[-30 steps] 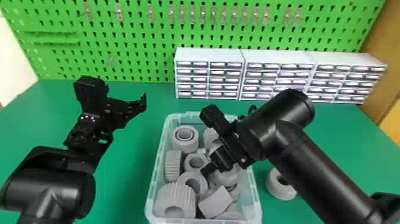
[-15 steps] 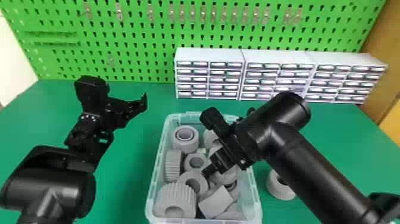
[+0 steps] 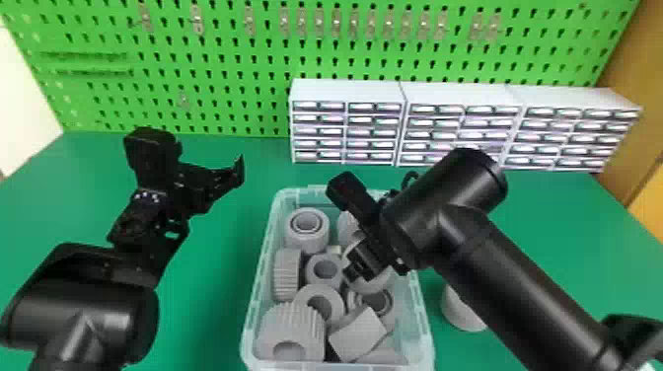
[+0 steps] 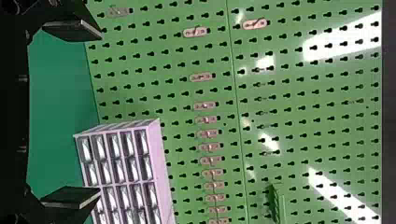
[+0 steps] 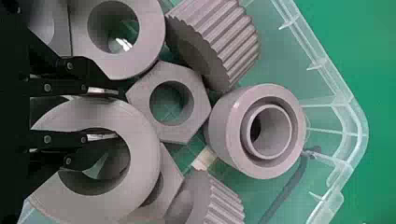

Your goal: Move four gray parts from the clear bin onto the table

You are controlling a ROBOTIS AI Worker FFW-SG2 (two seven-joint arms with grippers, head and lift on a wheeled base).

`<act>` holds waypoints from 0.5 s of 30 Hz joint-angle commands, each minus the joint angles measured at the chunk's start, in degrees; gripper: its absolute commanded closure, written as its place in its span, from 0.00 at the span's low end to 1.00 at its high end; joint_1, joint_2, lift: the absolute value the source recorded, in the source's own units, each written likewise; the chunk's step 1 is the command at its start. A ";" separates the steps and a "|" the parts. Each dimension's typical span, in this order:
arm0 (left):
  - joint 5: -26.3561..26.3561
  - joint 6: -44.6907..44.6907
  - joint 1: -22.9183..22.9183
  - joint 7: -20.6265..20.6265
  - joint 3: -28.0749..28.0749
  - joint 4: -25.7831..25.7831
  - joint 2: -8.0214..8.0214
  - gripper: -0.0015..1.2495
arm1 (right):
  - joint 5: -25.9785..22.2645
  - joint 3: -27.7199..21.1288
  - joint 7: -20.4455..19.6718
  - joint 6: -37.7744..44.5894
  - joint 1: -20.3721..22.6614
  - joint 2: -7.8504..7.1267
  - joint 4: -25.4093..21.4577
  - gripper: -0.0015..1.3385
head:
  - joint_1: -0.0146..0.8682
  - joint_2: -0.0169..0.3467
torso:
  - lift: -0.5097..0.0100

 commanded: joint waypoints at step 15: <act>0.01 0.01 0.02 0.00 0.00 -0.09 0.00 0.09 | 3.95 -1.05 0.00 -0.61 -0.45 0.26 -3.51 0.78 | 0.78 0.14 | 0.89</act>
